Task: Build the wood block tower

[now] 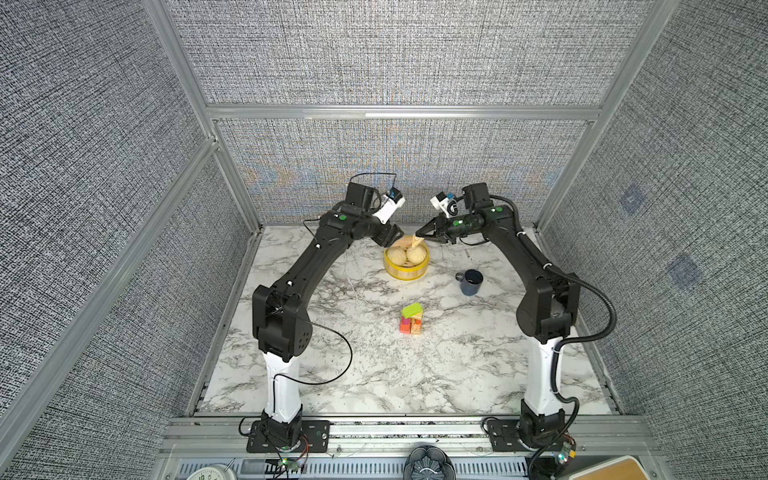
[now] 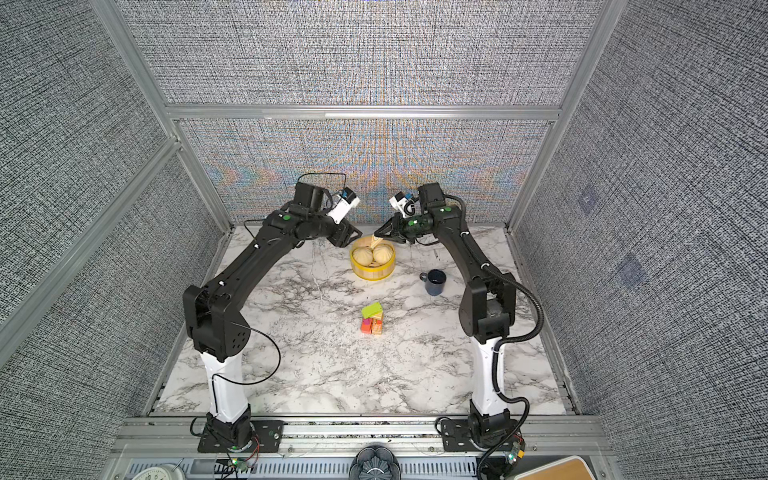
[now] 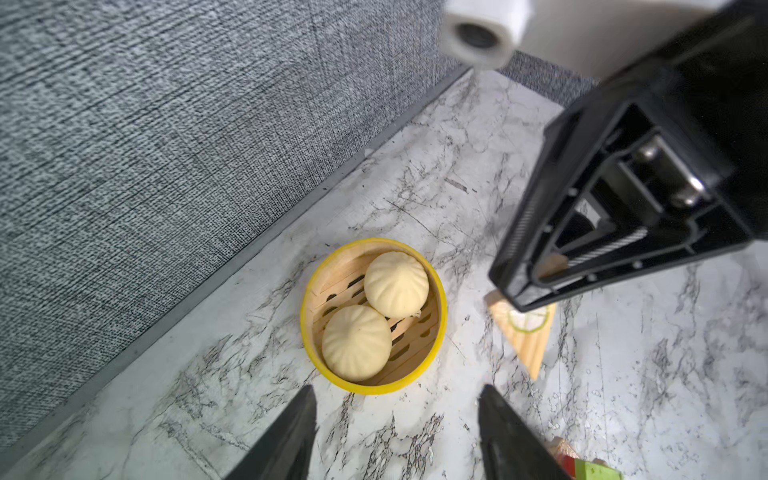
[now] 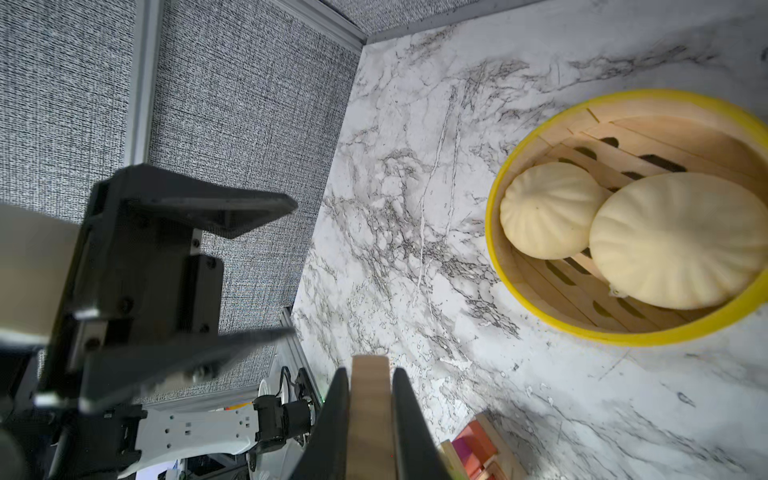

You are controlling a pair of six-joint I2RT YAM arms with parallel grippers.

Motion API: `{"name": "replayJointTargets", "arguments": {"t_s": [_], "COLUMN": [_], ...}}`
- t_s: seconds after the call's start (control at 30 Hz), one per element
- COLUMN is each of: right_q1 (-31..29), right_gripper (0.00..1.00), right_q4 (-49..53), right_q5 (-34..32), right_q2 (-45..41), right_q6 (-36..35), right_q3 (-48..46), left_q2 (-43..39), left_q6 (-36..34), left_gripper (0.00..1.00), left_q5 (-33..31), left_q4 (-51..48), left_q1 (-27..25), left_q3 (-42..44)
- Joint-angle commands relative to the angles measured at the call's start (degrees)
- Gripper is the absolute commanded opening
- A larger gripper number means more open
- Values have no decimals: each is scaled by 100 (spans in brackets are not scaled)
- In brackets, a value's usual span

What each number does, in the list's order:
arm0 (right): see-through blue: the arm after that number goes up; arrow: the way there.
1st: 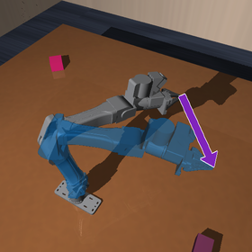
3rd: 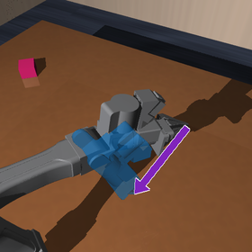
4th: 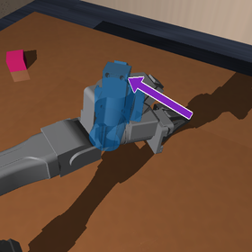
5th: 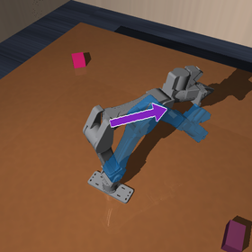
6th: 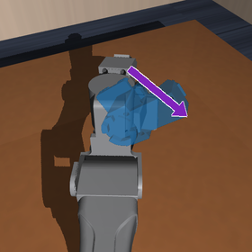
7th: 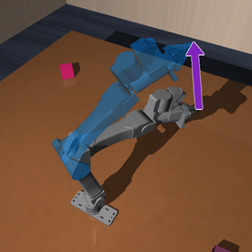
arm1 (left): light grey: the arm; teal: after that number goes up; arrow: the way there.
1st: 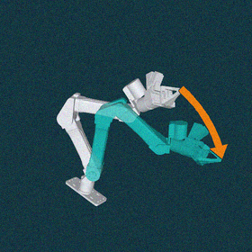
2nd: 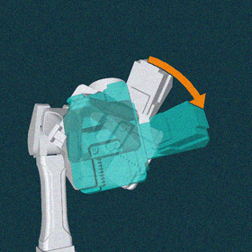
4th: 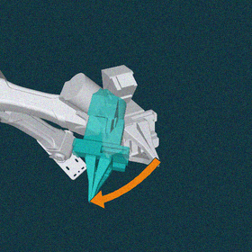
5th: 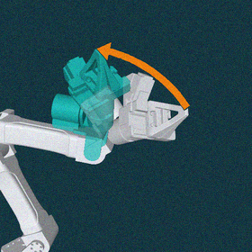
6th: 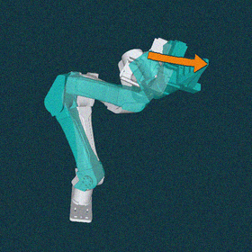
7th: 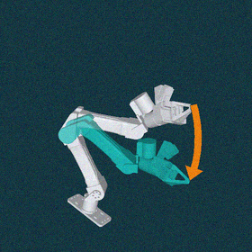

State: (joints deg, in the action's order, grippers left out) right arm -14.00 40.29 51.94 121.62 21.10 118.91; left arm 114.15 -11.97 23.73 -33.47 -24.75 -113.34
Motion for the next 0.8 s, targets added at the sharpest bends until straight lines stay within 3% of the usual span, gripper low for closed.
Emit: {"name": "replayJointTargets", "arguments": {"t_s": [0.0, 0.1, 0.3, 0.47, 0.77], "right_q1": [61, 89, 58, -6, -24], "right_gripper": [1, 0, 0, 0, 0], "right_q4": [-831, -1625, -2797, -3101, -3630], "right_q5": [322, 578, 1049, 1220, 1502], "right_q2": [-278, -555, -678, -618, -447], "right_q6": [44, 68, 304, 366, 754], "right_q3": [-438, -1019, -1538, -1512, -1386], "left_q2": [-196, -179, 187, 318, 636], "left_q6": [834, 1464, 1866, 1744, 1682], "left_gripper": [48, 38, 40, 40, 23], "left_q5": [1209, 2377, 3990, 4224, 4494], "left_q4": [421, 814, 1035, 909, 711], "left_q1": [274, 486, 519, 520, 523], "left_q3": [188, 395, 295, 272, -94]}}
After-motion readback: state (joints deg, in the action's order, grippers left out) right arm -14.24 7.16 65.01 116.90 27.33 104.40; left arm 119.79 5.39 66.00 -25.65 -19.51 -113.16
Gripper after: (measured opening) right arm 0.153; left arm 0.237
